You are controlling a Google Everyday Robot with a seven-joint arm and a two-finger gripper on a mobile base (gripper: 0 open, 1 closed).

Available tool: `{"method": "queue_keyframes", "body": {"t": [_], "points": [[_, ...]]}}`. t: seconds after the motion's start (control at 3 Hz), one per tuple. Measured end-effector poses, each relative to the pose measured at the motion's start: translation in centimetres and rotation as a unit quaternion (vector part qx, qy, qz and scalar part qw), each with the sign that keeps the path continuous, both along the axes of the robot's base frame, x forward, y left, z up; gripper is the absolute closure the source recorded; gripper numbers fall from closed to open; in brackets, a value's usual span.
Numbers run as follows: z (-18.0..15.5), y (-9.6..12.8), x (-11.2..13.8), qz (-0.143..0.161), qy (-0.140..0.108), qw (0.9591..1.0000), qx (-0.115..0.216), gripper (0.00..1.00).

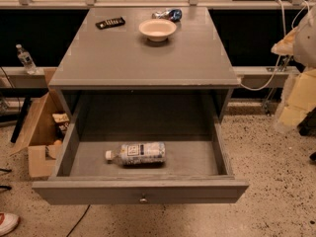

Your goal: Pick blue plastic bottle from top drawer and place on counter

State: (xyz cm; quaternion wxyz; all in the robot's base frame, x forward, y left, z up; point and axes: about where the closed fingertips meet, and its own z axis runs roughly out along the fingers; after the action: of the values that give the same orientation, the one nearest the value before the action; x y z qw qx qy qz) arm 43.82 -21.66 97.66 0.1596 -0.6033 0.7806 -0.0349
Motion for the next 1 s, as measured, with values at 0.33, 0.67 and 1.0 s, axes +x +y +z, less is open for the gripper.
{"method": "queue_keyframes", "body": {"t": [0.33,0.67,1.0], "points": [[0.0,0.0,0.0,0.000,0.000,1.0000,0.000,0.00],[-2.4,2.7,1.0,0.017,0.010,0.9993,0.032,0.00],[-6.3,8.1,2.6,0.044,0.029,0.9952,0.082,0.00]]}}
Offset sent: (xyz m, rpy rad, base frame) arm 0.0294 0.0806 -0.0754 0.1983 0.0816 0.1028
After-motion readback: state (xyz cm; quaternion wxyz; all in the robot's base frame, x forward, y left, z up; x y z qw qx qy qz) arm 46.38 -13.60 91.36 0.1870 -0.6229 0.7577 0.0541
